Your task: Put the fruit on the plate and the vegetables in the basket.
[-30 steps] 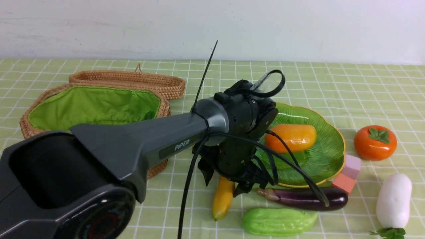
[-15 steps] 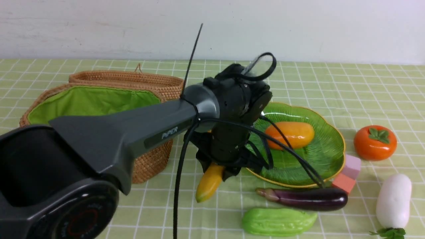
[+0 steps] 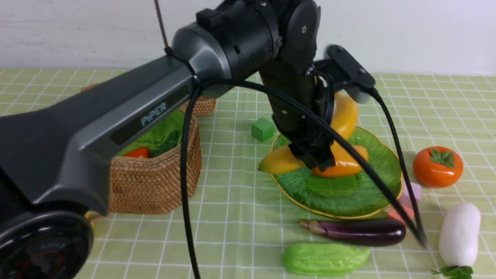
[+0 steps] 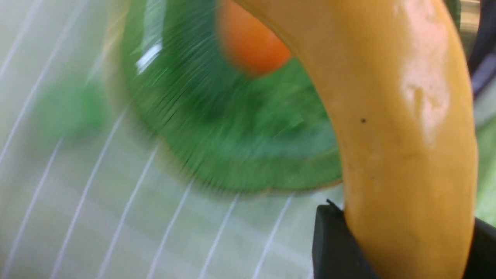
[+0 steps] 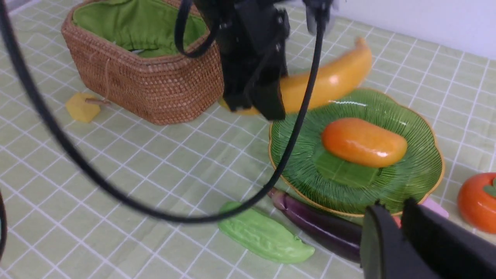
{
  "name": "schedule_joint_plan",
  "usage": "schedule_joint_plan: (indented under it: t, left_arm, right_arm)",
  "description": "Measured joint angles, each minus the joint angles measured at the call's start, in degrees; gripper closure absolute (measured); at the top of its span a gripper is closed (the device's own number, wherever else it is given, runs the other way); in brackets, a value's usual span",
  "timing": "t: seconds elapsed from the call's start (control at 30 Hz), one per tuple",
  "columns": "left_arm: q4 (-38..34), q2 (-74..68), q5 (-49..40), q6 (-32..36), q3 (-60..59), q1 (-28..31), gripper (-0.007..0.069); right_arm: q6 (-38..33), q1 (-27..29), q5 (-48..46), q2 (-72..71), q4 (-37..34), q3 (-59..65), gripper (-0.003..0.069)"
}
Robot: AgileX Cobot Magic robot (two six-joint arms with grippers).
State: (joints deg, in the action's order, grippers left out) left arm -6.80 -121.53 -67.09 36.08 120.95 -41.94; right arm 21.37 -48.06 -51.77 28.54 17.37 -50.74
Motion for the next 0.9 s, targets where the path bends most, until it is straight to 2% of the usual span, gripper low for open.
schedule_joint_plan:
  t: [0.03,0.13,0.2,0.43,0.53,0.7,0.8,0.9]
  left_arm:
    - [-2.6,-1.2,1.2,5.5,0.0,0.0,0.0315]
    - [-8.0,-4.5,6.0,15.8,0.0,0.0,0.0315]
    - [-9.3,-6.3,9.9,18.5,0.0,0.0,0.0315]
    - [-9.5,-8.6,13.1,19.7,0.0,0.0,0.0312]
    - [-9.6,-8.6,13.2,19.7,0.0,0.0,0.0268]
    - [-9.6,-8.6,13.0,19.7,0.0,0.0,0.0015]
    - [-9.6,-8.4,11.0,19.7,0.0,0.0,-0.0034]
    - [-9.3,-6.9,9.2,18.0,0.0,0.1,-0.0013]
  right_arm:
    - [0.0,0.0,0.1,0.0,0.2,0.0,0.0571]
    - [0.0,0.0,0.1,0.0,1.3,0.0,0.0571]
    - [0.0,0.0,0.1,0.0,2.2,0.0,0.0571]
    - [0.0,0.0,0.1,0.0,3.4,0.0,0.0564]
    - [0.0,0.0,0.2,0.0,3.4,0.0,0.0564]
    - [0.0,0.0,0.3,0.0,3.4,0.0,0.0564]
    - [0.0,0.0,0.3,0.0,3.4,0.0,0.0564]
    - [0.0,0.0,0.3,0.0,3.3,0.0,0.0563]
